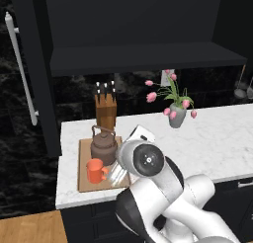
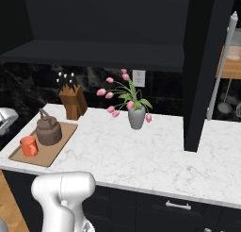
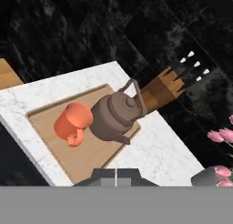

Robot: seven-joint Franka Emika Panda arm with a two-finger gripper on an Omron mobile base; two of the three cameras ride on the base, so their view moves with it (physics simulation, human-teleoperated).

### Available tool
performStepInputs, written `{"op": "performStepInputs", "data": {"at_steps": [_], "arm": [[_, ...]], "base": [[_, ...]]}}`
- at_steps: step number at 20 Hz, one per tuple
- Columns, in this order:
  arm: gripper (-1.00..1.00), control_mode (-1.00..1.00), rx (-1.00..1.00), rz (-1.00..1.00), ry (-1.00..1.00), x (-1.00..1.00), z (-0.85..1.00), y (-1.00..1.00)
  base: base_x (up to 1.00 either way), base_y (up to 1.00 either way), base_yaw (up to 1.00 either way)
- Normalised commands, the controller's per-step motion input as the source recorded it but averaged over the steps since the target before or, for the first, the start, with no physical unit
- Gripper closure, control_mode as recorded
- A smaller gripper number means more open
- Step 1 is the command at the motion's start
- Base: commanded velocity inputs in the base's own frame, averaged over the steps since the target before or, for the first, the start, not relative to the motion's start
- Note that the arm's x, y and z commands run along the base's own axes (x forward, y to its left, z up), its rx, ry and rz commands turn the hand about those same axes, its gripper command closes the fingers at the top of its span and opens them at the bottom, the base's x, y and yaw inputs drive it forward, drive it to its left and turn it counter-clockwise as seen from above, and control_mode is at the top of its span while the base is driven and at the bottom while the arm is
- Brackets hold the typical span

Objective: Pick the kettle from the counter and place it on the tray. Then pick the mug from the cabinet and place it on the tray. Then close the cabinet doors.

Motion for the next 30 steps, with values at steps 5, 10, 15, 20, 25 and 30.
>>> {"op": "performStepInputs", "data": {"at_steps": [5,10,15,20,25,30], "arm": [[1.00,-1.00,-0.21,0.12,-0.40,-0.16,0.00,0.38],[1.00,-1.00,-0.21,0.01,-0.24,-0.06,-0.09,0.44],[1.00,-1.00,-0.13,0.00,-0.17,0.00,-0.09,0.49],[1.00,-1.00,-0.06,0.00,-0.19,0.00,0.24,0.73],[1.00,-1.00,-0.11,-0.04,-0.21,0.00,0.15,0.64],[1.00,-1.00,-0.18,-0.12,-0.28,0.00,0.14,0.60]], "base": [[0.00,0.00,0.00],[0.00,0.00,0.00],[0.00,0.00,0.00],[0.00,0.00,0.00],[0.00,0.00,0.00],[0.00,0.00,0.00]]}}
